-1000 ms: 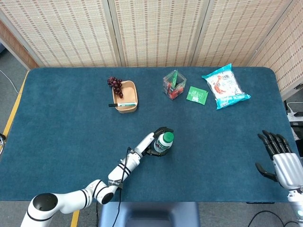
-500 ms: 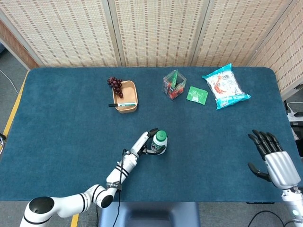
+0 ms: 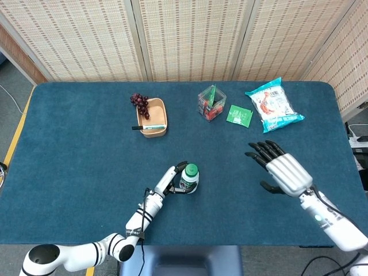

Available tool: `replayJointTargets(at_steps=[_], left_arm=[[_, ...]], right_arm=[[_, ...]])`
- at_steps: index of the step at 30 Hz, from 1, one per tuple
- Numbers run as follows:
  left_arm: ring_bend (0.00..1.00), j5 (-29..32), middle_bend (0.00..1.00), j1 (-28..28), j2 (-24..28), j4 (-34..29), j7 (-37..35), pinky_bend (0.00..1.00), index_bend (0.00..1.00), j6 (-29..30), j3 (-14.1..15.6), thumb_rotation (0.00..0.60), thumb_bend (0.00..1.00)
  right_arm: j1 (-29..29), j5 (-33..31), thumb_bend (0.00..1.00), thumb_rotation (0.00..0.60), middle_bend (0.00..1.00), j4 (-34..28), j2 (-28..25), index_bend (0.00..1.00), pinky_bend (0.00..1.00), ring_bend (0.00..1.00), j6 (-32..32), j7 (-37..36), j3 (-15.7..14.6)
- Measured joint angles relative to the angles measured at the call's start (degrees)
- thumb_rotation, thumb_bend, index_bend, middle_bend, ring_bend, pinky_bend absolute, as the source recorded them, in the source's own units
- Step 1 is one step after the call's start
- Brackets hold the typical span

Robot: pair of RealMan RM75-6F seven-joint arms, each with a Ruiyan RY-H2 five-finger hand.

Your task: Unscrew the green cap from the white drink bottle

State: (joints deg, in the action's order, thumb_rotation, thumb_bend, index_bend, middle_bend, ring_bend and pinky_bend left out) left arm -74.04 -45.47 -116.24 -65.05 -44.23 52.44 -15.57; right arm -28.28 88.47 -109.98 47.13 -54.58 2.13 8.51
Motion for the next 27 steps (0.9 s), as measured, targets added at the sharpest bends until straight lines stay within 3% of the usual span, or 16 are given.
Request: replayJointTargets(at_steps=[5,12,27], left_arm=[[0.27,0.7,0.78,0.2,-0.2,-0.5,0.9,0.00,0.71,-0.8,-0.4,0.600,0.74],[0.28,2.1,0.79,0.1,0.0,-0.6,1.1,0.01,0.72,-3.1,-1.4,0.600,0.75],[0.28,1.9,0.79,-0.1,-0.8,0.3,2.2,0.02,0.72,-4.0,-2.1,0.600,0.76]], right_arm=[[-7.2,-8.1,0.26,0.589,0.00,-3.3,-0.3,0.15,0.00,0.00,8.6,4.5,2.2],[-12.7,-14.3,0.26,0.530,0.00,-4.8,1.8,0.15,0.00,0.00,15.2,6.0,3.1],[-17.6,-19.9,0.26,0.519,0.00,-3.6,5.5,0.15,0.00,0.00,17.1,9.3,2.0]])
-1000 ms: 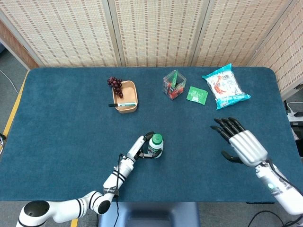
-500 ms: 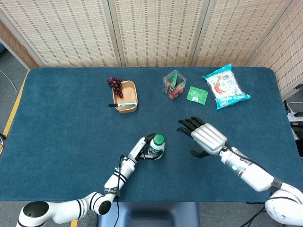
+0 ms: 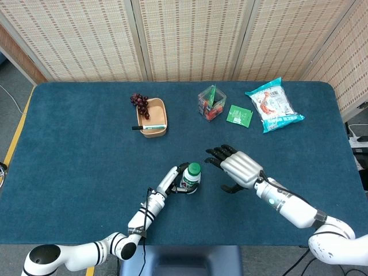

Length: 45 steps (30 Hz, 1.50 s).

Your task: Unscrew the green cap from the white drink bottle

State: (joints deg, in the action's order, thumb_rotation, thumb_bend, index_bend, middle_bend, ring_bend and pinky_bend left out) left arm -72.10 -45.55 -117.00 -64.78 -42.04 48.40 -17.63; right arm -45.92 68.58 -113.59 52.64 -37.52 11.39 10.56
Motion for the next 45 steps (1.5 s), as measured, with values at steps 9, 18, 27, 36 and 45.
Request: replayJointTargets(at_steps=[9,18,27,36,45], left_arm=[[0.28,0.0,0.80,-0.3,-0.7,0.4,0.7,0.02,0.72,-0.2,-0.4,0.600,0.77],[0.30,0.1,0.82,-0.4,-0.7,0.6,0.5,0.03,0.73,-1.3,-0.6,0.600,0.79],[0.30,-0.2,0.82,-0.7,-1.1,1.3,0.7,0.03,0.73,-1.7,-0.7,0.600,0.80],[0.30,-1.0,0.83,-0.5,-1.0,1.3,-0.1,0.03,0.73,-1.3,-0.5,0.600,0.80],[0.30,-0.8,0.83,-0.6,-1.2,2.0,0.1,0.03,0.73,-1.8,-0.3,0.600,0.80]], right_arm=[[-1.9,-1.3,0.26,0.514,0.00,-0.4,1.1,0.14,0.00,0.00,0.8,-1.2,-0.3],[-2.5,0.6,0.26,0.515,0.00,-1.7,0.6,0.14,0.00,0.00,0.6,-2.5,-0.6],[-3.1,2.2,0.26,0.513,0.00,-3.3,0.3,0.13,0.00,0.00,0.4,-2.7,-1.0],[-1.4,5.4,0.27,0.516,0.00,-3.1,0.3,0.09,0.00,0.00,-4.5,-2.3,-1.1],[-0.3,4.6,0.27,0.514,0.00,-1.0,-0.3,0.10,0.00,0.00,-4.7,-2.2,-2.4]])
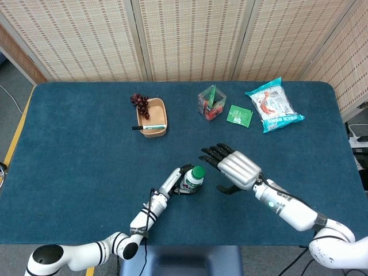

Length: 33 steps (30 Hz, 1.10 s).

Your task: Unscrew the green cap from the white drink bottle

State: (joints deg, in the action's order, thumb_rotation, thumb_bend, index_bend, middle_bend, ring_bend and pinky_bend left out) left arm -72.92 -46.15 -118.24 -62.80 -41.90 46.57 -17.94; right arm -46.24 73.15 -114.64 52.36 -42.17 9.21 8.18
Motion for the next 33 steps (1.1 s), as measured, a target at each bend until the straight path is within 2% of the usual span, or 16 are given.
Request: replayJointTargets(at_steps=[18,26,30,33], left_arm=[[0.30,-0.4,0.83,0.0,0.1,0.4,-0.4,0.03,0.73,-0.2,0.0,0.600,0.80],[0.30,-0.6,0.83,0.0,0.5,0.1,-0.6,0.03,0.73,-0.1,0.0,0.600,0.81],[0.30,-0.5,0.83,0.0,0.4,0.0,-0.4,0.03,0.73,-0.1,0.1,0.600,0.81],[0.30,-0.5,0.83,0.0,0.3,0.0,-0.2,0.03,0.73,-0.1,0.1,0.600,0.81]], right_arm=[[-1.5,0.0,0.27,0.515,0.00,-1.2,0.9,0.11,0.00,0.00,2.4,-1.5,-0.4],[-0.7,1.7,0.27,0.512,0.00,0.0,2.6,0.11,0.00,0.00,-1.9,-0.9,0.3],[-0.6,0.0,0.28,0.513,0.00,0.9,4.2,0.16,0.00,0.00,-3.7,2.3,0.7],[-0.9,-1.8,0.29,0.551,0.00,1.4,5.6,0.25,0.00,0.00,-4.7,5.2,0.9]])
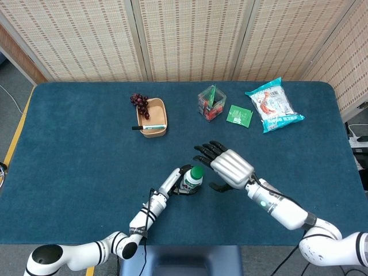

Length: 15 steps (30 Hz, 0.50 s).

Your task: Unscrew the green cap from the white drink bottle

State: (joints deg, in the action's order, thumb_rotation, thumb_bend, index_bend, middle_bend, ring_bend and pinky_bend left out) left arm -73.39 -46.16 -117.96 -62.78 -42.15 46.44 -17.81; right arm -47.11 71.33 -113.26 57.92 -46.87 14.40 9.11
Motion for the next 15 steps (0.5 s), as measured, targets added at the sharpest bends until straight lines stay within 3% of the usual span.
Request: replayJointTargets(at_steps=[3,15], left_arm=[[0.30,0.1,0.83,0.0,-0.1,-0.1,0.1,0.03,0.73,0.0,0.0,0.600,0.81],[0.30,0.0,0.83,0.1,-0.2,-0.3,0.5,0.03,0.73,0.3,0.1,0.600,0.81]], right_arm=[[-0.5,-2.2,0.29,0.598,0.00,0.1,1.1,0.30,0.00,0.00,-0.4,2.1,0.1],[-2.0,-6.3,0.29,0.600,0.00,-0.4,3.5,0.29,0.00,0.00,-2.2,7.1,0.1]])
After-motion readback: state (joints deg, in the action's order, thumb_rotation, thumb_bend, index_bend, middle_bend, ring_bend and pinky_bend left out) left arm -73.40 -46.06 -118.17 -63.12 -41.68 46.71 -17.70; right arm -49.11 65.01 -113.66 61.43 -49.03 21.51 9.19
